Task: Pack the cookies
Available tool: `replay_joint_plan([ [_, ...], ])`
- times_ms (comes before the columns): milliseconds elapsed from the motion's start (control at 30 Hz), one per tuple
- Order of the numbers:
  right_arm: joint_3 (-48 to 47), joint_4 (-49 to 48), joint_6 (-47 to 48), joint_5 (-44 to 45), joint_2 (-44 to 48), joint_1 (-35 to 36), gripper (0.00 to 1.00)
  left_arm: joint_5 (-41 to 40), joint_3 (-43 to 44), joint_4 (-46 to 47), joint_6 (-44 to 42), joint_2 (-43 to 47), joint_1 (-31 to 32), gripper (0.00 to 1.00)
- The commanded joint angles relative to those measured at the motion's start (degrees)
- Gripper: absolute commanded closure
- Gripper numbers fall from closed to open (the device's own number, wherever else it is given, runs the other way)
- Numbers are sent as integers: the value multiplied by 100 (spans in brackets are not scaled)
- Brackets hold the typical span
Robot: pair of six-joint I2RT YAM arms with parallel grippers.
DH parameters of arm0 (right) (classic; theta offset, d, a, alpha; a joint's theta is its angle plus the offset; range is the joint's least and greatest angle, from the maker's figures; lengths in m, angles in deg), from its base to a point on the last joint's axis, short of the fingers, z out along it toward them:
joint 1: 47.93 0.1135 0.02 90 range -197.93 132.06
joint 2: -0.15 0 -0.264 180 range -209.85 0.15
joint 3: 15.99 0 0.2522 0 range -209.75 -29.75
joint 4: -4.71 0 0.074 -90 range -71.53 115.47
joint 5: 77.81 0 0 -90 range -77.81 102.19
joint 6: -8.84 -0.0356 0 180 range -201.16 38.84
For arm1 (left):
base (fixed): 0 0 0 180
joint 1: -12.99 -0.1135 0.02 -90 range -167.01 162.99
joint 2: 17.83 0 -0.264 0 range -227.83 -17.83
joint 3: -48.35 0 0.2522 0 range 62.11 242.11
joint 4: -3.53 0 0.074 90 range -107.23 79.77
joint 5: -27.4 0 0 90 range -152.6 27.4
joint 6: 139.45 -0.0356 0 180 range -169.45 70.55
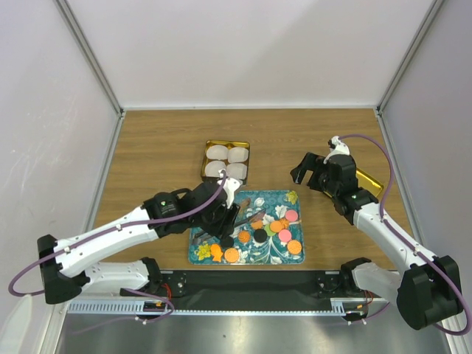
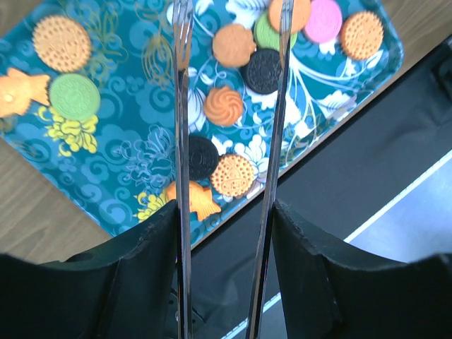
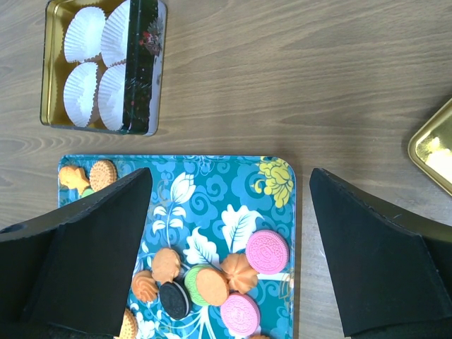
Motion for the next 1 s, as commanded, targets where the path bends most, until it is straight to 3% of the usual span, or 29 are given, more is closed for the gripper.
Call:
replay_joint_plan([
  [0, -119, -38, 98, 67, 19, -33, 0, 223, -83, 108, 84, -76, 42, 42],
  [567, -127, -29, 89, -12, 19, -59, 0, 321, -408, 856, 119, -884, 95, 45],
  [967, -101, -64, 63, -74, 2, -68, 0, 180, -426, 839, 154, -1078, 95, 48],
])
